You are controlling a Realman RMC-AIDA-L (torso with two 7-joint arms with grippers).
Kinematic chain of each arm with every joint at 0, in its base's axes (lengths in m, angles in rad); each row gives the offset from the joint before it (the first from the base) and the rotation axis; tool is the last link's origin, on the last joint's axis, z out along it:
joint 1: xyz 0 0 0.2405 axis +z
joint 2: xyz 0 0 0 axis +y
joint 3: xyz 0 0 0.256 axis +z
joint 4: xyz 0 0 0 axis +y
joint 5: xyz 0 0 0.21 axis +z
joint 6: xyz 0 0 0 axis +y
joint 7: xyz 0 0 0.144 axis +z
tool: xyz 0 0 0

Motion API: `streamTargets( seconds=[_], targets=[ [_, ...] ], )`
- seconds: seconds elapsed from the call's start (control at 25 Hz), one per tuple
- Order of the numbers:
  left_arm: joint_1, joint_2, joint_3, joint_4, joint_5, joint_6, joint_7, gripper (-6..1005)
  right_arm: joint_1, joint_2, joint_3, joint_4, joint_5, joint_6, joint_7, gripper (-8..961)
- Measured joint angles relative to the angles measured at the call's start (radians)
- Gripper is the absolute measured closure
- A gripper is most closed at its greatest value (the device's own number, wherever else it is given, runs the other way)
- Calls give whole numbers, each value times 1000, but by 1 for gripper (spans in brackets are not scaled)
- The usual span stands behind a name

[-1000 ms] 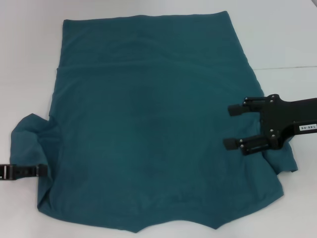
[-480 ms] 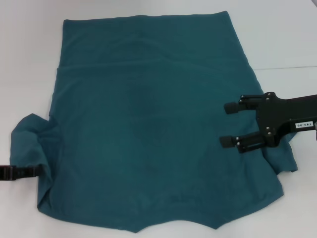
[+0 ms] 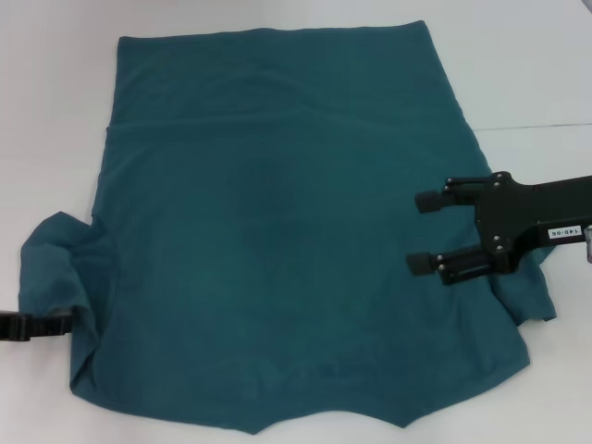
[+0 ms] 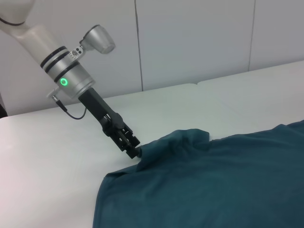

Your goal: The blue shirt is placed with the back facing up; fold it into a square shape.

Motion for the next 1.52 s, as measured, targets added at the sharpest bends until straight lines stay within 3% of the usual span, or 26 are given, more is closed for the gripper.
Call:
streamTargets(
  seconds=[0.2,1.08,1.52],
  targets=[
    [9,-30,38,38,24,-44,1,226,1,2,0,-1,0,0,2,6],
    [29,-33,119,11,28,-181,6,308,0,6,8,-8,5,1,22,7],
    [28,-37,144,11,19,-195,-1,748,-2,15,9,-16,9,5,23,6]
  ],
)
